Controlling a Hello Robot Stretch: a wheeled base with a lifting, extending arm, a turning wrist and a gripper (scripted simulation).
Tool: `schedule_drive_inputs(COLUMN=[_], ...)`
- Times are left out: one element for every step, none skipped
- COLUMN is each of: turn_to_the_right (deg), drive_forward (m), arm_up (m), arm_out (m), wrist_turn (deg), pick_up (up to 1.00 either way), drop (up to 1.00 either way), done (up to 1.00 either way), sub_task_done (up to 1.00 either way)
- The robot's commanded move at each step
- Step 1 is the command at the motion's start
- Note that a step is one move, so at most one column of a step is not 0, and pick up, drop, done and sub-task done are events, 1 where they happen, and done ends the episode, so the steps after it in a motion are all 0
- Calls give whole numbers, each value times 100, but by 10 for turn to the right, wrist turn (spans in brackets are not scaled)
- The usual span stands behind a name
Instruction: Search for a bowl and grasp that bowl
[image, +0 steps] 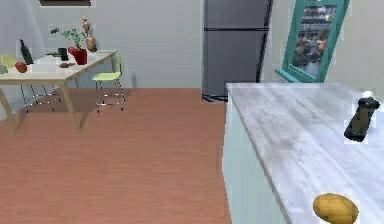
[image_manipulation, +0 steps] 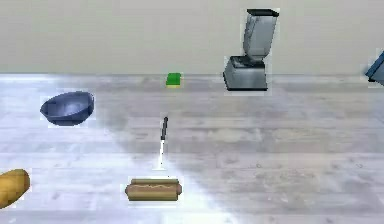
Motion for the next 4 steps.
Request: schedule_drive_inputs(turn_to_the_right=[-270,0,0,0], drive_forward=[0,0,0,0], arm_up=[0,50,38,0], arm_out=[0,0,0,42], wrist_turn=[0,0,0,0], pick_up=[0,0,0,0], drop=[0,0,0,0], done=[0,0,0,0], sub_task_done=[0,0,0,0])
